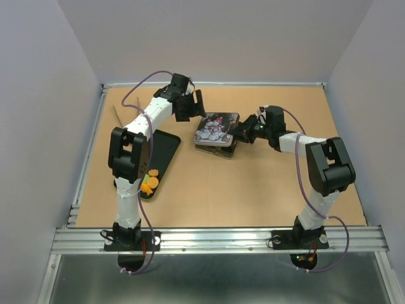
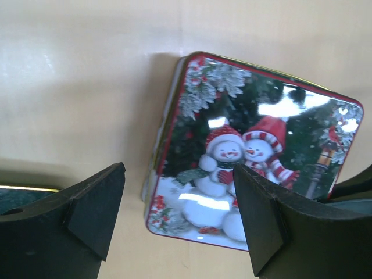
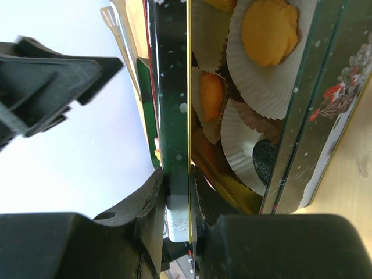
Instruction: Pack the cookies
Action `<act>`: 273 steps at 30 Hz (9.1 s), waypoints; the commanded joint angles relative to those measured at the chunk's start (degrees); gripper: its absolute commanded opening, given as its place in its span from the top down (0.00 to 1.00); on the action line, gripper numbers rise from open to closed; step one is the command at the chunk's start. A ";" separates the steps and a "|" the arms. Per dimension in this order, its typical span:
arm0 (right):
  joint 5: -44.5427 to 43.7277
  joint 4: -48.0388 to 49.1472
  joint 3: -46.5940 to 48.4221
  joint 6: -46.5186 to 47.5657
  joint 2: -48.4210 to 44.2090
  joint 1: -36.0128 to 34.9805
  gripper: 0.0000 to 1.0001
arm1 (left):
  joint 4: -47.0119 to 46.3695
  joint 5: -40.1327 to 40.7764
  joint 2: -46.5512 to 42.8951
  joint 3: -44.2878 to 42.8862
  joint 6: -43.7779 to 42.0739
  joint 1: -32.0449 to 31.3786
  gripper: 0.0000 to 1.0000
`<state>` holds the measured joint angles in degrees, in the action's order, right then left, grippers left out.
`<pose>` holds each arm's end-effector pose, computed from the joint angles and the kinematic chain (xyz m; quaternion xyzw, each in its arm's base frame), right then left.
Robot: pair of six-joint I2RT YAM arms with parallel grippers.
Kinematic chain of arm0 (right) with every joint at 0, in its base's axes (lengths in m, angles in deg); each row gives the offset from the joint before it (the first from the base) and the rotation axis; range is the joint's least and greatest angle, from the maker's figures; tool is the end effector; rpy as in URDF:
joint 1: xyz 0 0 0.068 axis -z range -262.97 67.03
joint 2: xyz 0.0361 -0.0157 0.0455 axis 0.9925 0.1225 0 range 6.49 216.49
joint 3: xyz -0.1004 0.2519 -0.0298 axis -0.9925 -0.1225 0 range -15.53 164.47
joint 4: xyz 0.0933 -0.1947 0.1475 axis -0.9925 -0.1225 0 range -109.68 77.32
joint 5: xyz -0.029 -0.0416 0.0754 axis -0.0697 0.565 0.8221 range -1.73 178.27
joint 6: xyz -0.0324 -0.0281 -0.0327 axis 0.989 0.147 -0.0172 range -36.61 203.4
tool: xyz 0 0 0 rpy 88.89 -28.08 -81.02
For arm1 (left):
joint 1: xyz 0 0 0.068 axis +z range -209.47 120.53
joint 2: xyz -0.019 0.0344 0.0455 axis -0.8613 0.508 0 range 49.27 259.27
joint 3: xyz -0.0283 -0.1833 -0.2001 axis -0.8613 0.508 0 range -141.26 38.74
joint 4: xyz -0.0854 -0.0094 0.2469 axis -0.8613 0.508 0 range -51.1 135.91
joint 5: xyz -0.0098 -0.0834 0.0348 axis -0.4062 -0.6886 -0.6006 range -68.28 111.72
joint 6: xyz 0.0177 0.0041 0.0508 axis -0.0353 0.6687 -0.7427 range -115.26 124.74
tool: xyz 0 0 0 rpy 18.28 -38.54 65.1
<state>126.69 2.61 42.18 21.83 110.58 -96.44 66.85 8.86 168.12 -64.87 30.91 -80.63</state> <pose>0.3683 0.1110 0.1809 0.1873 0.8169 0.5100 0.1938 0.4436 -0.1802 0.2639 0.0046 0.9130 -0.2527 0.3203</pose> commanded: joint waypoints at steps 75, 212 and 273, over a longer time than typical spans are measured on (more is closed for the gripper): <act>-21.86 -47.44 10.66 26.21 -11.98 2.31 0.05 | 0.62 3.19 7.36 2.98 -3.23 -4.94 0.54; -3.96 -31.46 11.18 20.87 5.95 13.21 1.00 | 14.86 11.98 7.28 -13.90 -0.07 -7.14 0.53; -4.50 -46.84 13.56 30.79 -44.95 13.21 0.00 | -61.77 59.10 -76.85 88.13 -14.33 4.99 0.01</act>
<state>120.85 -45.65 50.40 50.69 65.91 -83.41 15.27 64.57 89.26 19.93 13.97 -77.20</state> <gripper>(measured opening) 0.995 0.986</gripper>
